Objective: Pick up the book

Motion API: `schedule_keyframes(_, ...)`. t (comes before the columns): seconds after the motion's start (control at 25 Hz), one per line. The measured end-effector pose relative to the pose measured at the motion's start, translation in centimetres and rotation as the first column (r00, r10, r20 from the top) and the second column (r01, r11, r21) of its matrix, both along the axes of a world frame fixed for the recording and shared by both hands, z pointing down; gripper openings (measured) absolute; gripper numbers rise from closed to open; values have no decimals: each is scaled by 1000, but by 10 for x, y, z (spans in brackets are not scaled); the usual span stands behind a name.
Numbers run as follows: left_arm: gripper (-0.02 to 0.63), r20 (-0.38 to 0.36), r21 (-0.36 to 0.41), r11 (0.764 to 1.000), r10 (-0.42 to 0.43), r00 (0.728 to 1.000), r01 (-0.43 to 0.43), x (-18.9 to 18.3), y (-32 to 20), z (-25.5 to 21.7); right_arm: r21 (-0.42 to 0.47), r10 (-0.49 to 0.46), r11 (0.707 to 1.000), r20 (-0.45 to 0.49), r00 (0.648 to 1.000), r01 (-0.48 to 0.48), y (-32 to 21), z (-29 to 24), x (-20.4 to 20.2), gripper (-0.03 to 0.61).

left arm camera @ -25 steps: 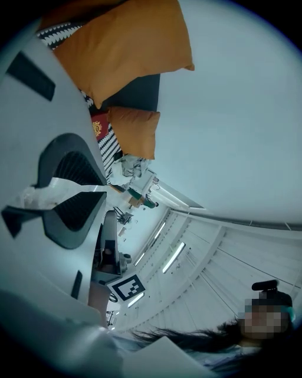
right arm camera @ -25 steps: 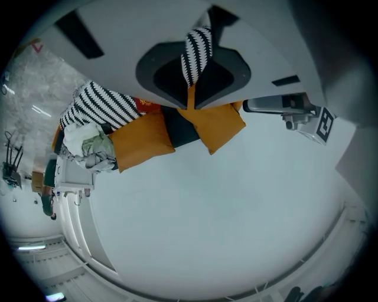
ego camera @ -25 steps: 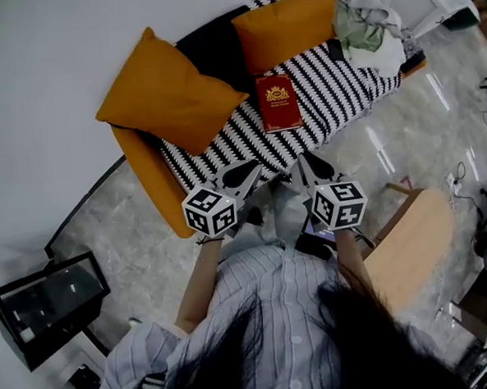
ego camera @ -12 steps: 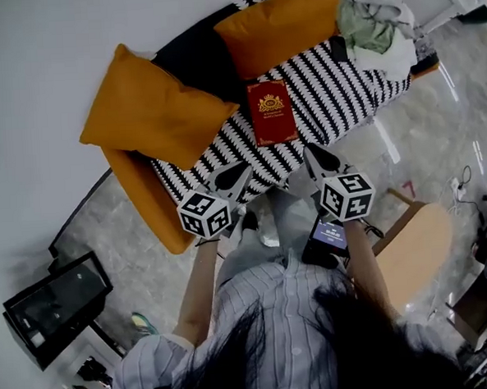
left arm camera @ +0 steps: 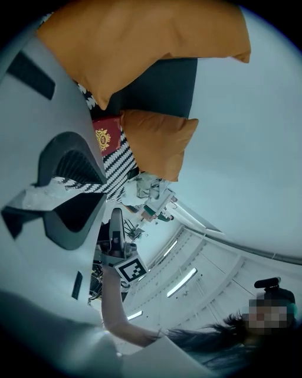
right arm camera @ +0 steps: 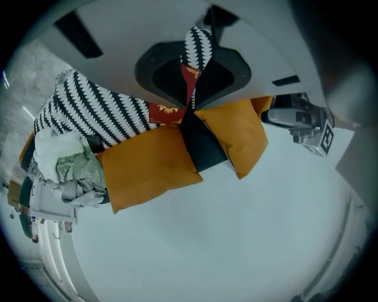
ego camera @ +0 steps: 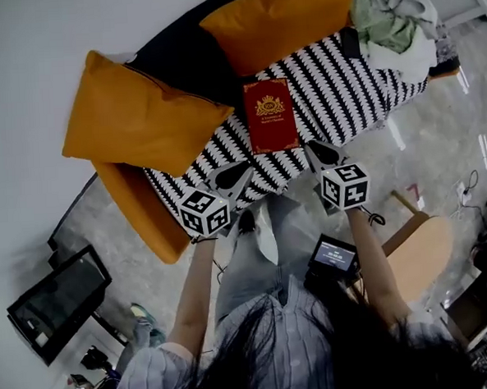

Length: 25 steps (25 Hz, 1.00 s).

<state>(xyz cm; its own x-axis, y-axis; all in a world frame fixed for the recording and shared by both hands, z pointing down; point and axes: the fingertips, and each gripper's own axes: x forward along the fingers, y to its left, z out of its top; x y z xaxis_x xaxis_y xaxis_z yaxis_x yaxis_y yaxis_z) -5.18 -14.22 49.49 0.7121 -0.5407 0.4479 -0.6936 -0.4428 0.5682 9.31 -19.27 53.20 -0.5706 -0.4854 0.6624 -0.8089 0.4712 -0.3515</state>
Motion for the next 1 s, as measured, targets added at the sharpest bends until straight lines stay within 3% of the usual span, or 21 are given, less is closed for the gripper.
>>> schedule_keyframes(0.4,92,78,-128,991,37,996,-27,3,-39,104,-125,-31,992,15,999,33,-38,105,1,51)
schedule_keyframes(0.68,124,112,-221,972,101,989,-74,1,-56,179,-236,24,972,60,998,-9,-61,180,4,54)
schedule_keyframes(0.84,174,116,-288,954,122,986,-84,7,-61,218,-270,-23,962,56,998,37,-68,213,6,135)
schedule_keyframes(1.0,220,90,-339,938,101,991,-65,10,-66,245,-304,-62,950,48,997,73,-71,241,1,175)
